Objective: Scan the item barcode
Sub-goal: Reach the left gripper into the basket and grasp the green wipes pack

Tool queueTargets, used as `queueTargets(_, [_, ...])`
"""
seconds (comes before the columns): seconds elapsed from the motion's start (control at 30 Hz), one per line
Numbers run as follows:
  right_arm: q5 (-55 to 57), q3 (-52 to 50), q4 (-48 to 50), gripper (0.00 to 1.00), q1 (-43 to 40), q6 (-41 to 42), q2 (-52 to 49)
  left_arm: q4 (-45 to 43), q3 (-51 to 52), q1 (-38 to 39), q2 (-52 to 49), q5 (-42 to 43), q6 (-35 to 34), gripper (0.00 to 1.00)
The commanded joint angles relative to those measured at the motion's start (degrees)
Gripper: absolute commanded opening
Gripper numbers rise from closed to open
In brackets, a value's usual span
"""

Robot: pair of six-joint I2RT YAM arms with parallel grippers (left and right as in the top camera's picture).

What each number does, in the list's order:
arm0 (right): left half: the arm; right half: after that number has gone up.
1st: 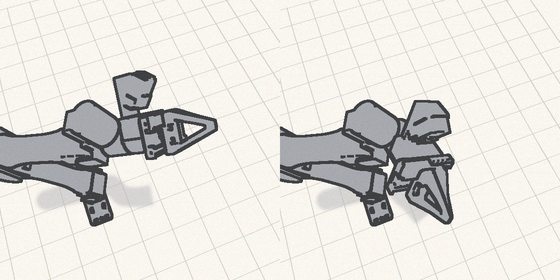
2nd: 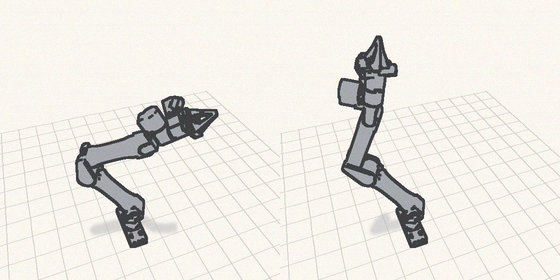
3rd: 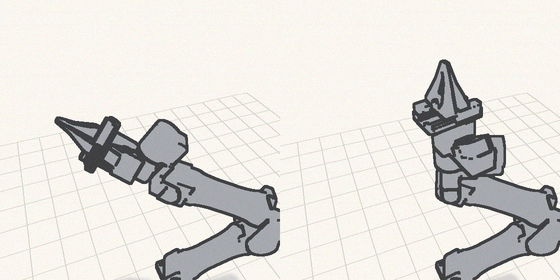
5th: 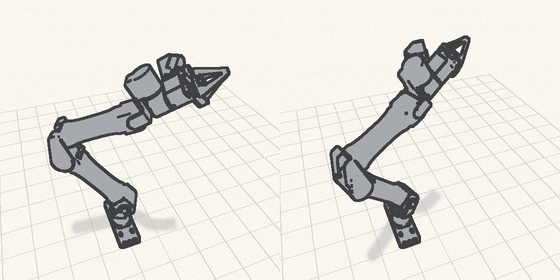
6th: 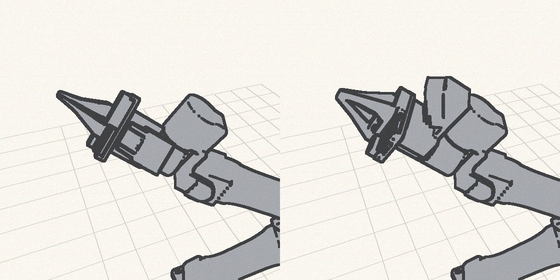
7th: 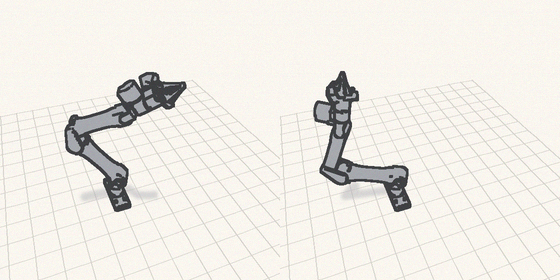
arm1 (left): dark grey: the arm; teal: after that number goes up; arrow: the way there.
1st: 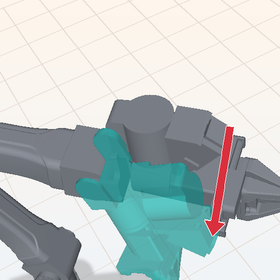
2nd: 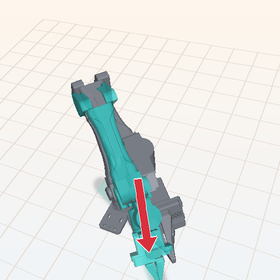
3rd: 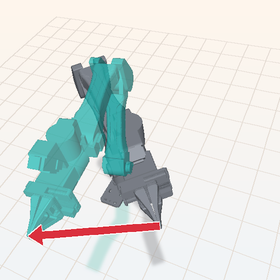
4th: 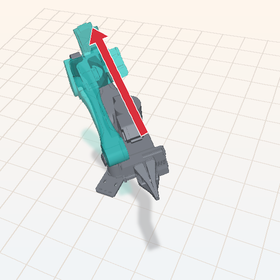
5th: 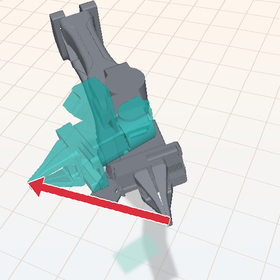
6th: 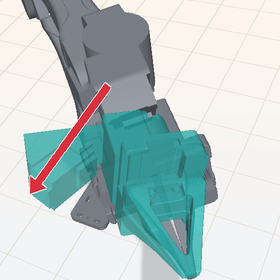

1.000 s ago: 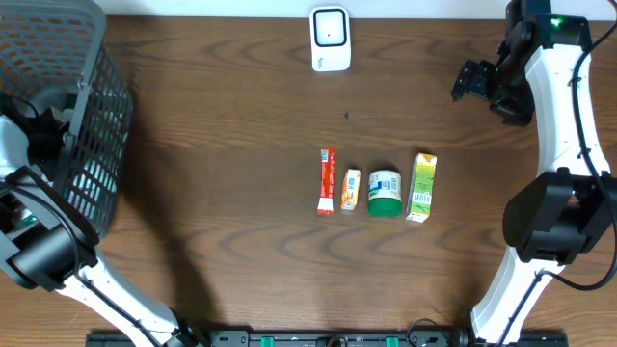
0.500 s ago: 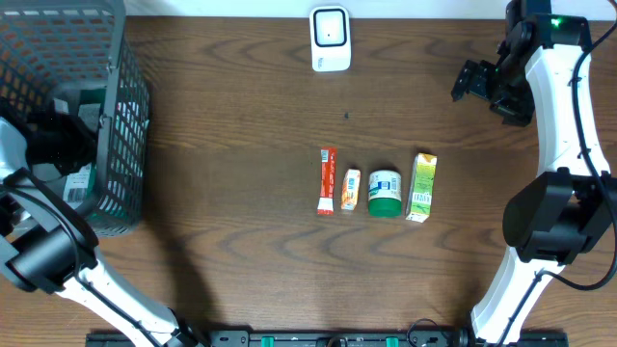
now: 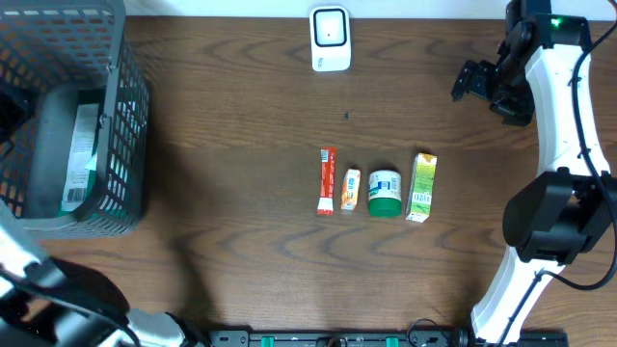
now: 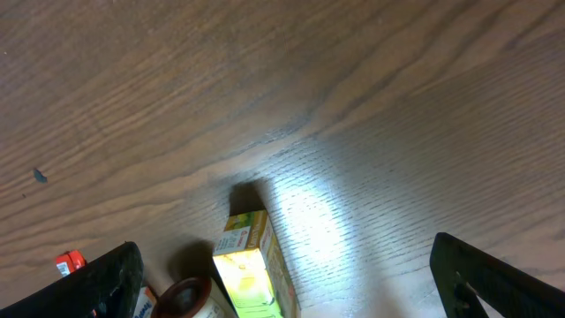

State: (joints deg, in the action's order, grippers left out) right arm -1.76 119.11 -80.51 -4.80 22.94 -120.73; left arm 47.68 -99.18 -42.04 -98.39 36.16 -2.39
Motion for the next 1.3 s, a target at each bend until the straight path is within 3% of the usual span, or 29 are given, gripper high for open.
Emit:
queueTargets(0.0, [0.0, 0.83, -0.04, 0.99, 0.02, -0.74, 1.25, 1.97, -0.33, 1.73, 0.26, -11.34, -0.85, 0.64])
queueTargets(0.1, [0.0, 0.83, -0.04, 0.99, 0.0, -0.74, 1.25, 1.51, 1.29, 2.89, -1.73, -11.41, 0.68, 0.73])
queueTargets(0.3, [0.0, 0.83, -0.04, 0.99, 0.02, -0.74, 1.25, 2.29, 1.62, 4.81, -10.49, -11.41, 3.93, 0.81])
queueTargets(0.67, [0.0, 0.83, -0.04, 0.99, 0.02, -0.74, 1.25, 1.31, 1.62, 5.46, -25.09, -9.97, 7.69, 0.84])
queueTargets(0.73, [0.0, 0.83, -0.04, 0.99, 0.02, -0.74, 1.25, 1.7, 1.62, 5.88, -26.1, -6.49, 8.46, 0.77])
queueTargets(0.83, [0.0, 0.83, -0.04, 0.99, 0.0, -0.74, 1.25, 1.99, 1.44, 6.14, -25.59, -2.16, 8.41, 0.47])
queueTargets(0.9, [0.0, 0.83, -0.04, 0.99, 0.0, -0.74, 1.25, 2.38, 1.2, 6.12, -24.83, -2.05, 8.39, 0.35])
queueTargets(1.27, [0.0, 0.83, -0.04, 0.99, 0.0, -0.74, 1.25, 3.02, 1.4, 7.04, -23.41, -2.1, 8.37, 0.25])
